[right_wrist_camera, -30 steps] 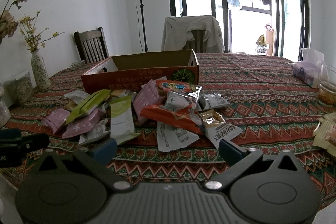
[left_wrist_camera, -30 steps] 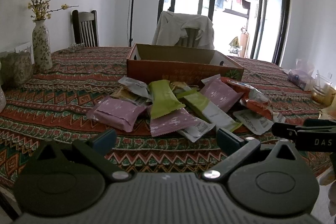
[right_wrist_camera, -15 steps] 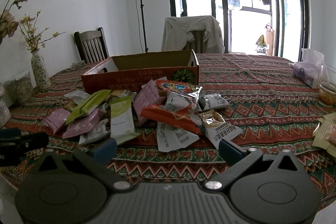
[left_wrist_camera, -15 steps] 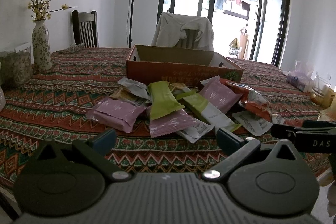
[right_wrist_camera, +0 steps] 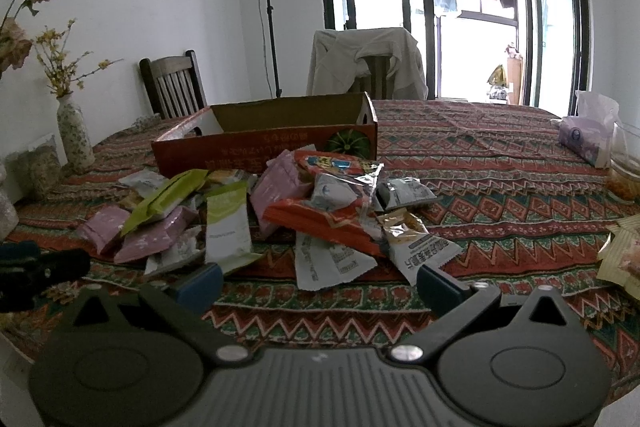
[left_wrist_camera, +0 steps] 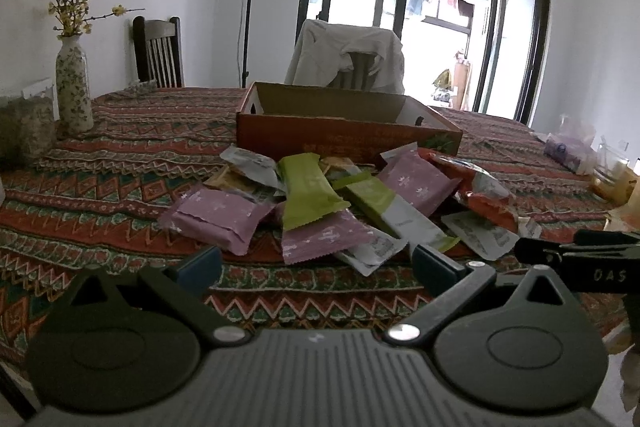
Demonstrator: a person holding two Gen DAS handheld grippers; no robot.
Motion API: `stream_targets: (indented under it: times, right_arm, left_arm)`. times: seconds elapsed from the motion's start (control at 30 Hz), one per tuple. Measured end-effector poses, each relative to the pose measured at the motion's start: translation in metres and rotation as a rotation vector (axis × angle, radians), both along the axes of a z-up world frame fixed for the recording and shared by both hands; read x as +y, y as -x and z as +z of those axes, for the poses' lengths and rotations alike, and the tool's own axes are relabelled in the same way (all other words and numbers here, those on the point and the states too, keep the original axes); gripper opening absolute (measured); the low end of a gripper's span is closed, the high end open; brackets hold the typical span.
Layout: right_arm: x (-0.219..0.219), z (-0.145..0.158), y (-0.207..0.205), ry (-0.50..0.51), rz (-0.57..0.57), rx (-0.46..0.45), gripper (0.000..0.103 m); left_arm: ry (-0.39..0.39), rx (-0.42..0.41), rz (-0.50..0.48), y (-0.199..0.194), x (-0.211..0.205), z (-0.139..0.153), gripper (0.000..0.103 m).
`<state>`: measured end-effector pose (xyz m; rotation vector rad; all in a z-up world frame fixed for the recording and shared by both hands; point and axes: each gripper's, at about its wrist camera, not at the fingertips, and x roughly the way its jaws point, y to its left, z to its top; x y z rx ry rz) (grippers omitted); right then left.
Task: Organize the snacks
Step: 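Grasp the pink packet with the left tool while the right tool grasps the orange printed bag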
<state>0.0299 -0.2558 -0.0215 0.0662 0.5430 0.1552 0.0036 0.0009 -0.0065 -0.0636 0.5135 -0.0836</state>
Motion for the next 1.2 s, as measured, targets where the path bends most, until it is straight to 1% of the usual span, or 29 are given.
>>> stream_targets:
  times: [0.13, 0.27, 0.47, 0.57, 0.6, 0.67, 0.73, 0.8, 0.87, 0.93, 0.97, 1.13, 1.2]
  right_arm:
    - [-0.008, -0.007, -0.011, -0.002, -0.017, 0.006, 0.103]
    - [-0.012, -0.010, -0.027, 0.018, -0.015, -0.008, 0.098]
    - [-0.013, 0.006, -0.058, -0.027, 0.012, -0.046, 0.097]
    - [-0.012, 0.010, -0.083, -0.040, 0.014, -0.029, 0.090]
    - [-0.012, 0.009, -0.090, -0.039, 0.010, -0.019, 0.086]
    - [-0.011, 0.005, -0.107, -0.030, -0.001, 0.009, 0.081]
    - [-0.011, -0.001, -0.118, -0.028, -0.007, 0.039, 0.080]
    - [-0.010, -0.008, -0.126, -0.031, -0.015, 0.066, 0.070]
    - [-0.011, -0.014, -0.128, -0.042, -0.018, 0.082, 0.069]
    - [-0.011, -0.018, -0.127, -0.056, -0.019, 0.085, 0.060]
    - [-0.012, -0.019, -0.126, -0.065, -0.012, 0.086, 0.049]
    - [-0.015, -0.017, -0.114, -0.054, -0.038, 0.040, 0.047]
    - [-0.016, -0.015, -0.107, -0.053, -0.049, 0.017, 0.047]
  left_arm:
    - [0.010, 0.016, 0.007, -0.006, 0.002, -0.003, 0.103]
    - [0.021, 0.029, 0.016, -0.013, 0.007, -0.005, 0.103]
    - [0.020, 0.031, 0.056, -0.024, 0.012, -0.004, 0.103]
    - [0.027, 0.033, 0.077, -0.030, 0.018, -0.003, 0.103]
    - [0.030, 0.033, 0.086, -0.032, 0.020, -0.003, 0.103]
    - [0.035, 0.039, 0.096, -0.036, 0.023, -0.003, 0.103]
    - [0.034, 0.046, 0.110, -0.039, 0.028, -0.004, 0.103]
    - [0.030, 0.052, 0.119, -0.042, 0.032, -0.005, 0.103]
    - [0.027, 0.060, 0.130, -0.046, 0.036, -0.006, 0.103]
    - [0.022, 0.065, 0.140, -0.050, 0.040, -0.006, 0.103]
    - [0.019, 0.065, 0.144, -0.053, 0.042, -0.006, 0.103]
    - [-0.036, 0.064, 0.166, -0.068, 0.053, -0.006, 0.103]
    - [-0.063, 0.077, 0.164, -0.078, 0.058, -0.008, 0.103]
